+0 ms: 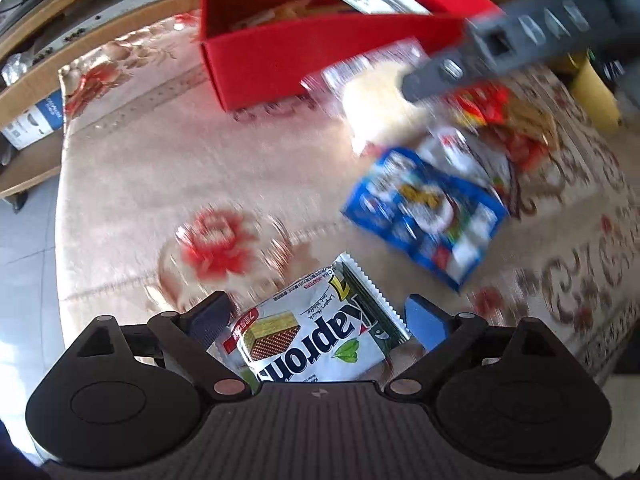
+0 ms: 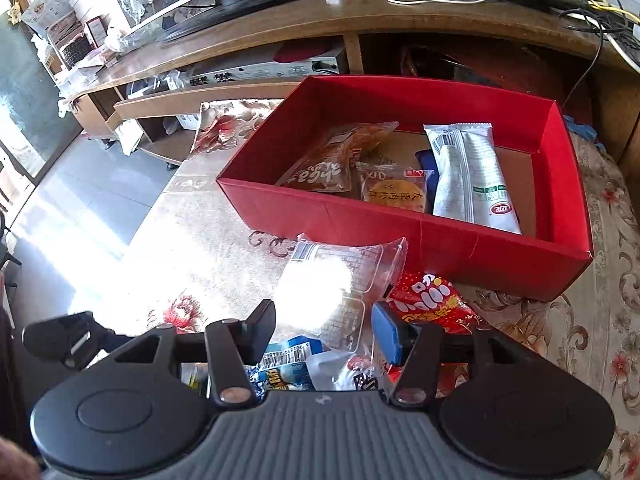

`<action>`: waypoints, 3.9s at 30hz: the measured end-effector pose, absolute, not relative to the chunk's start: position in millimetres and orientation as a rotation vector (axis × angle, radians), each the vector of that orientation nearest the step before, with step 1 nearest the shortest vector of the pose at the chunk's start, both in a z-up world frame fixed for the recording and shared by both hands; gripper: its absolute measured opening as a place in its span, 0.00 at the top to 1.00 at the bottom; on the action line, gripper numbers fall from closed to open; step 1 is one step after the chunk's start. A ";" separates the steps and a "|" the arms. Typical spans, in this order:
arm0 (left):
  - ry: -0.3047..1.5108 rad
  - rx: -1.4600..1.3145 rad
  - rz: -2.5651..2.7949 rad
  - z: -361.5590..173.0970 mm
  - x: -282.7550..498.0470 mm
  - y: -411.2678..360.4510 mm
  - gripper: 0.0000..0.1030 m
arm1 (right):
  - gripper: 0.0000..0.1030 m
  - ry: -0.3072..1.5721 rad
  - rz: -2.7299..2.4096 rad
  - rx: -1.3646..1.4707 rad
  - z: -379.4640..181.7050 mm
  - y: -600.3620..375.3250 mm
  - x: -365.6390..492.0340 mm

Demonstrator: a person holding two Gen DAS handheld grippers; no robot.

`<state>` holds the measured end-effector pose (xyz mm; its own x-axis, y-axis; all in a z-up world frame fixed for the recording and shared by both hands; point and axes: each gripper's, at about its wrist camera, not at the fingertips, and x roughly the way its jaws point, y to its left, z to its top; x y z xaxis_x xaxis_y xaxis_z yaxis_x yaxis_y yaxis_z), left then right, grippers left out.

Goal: Organize snacks
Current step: 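Grasp the clear bun bag with the right tool while the left tool holds the Kapron wafer, then lift both held packs and carry them toward the red box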

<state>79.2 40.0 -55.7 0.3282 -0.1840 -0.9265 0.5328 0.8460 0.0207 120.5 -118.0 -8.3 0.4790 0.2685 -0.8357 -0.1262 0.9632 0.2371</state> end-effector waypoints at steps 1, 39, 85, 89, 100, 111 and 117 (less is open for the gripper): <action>1.149 0.369 -0.487 -56.0 74.5 38.3 0.05 | 0.45 1.045 0.246 0.150 -8.0 -117.7 120.1; 1.134 0.426 -0.569 -56.5 27.2 28.4 0.28 | 0.44 1.102 0.245 0.181 -23.6 -121.5 133.6; 1.106 0.355 -0.501 -52.9 35.3 33.5 0.30 | 0.36 1.118 0.200 0.073 -34.4 -85.4 131.4; 1.104 0.368 -0.508 -53.5 36.8 32.8 0.30 | 0.36 1.082 0.180 0.129 -10.3 -108.5 96.7; 1.103 0.407 -0.458 -58.5 35.8 26.6 0.13 | 0.36 1.017 0.116 0.249 18.9 -152.6 23.1; 1.110 0.363 -0.502 -52.5 26.6 22.5 0.35 | 0.35 1.004 0.082 0.281 17.8 -162.5 1.5; 1.085 0.305 -0.503 -39.8 30.4 32.3 0.35 | 0.35 1.011 0.065 0.271 19.3 -157.7 -5.4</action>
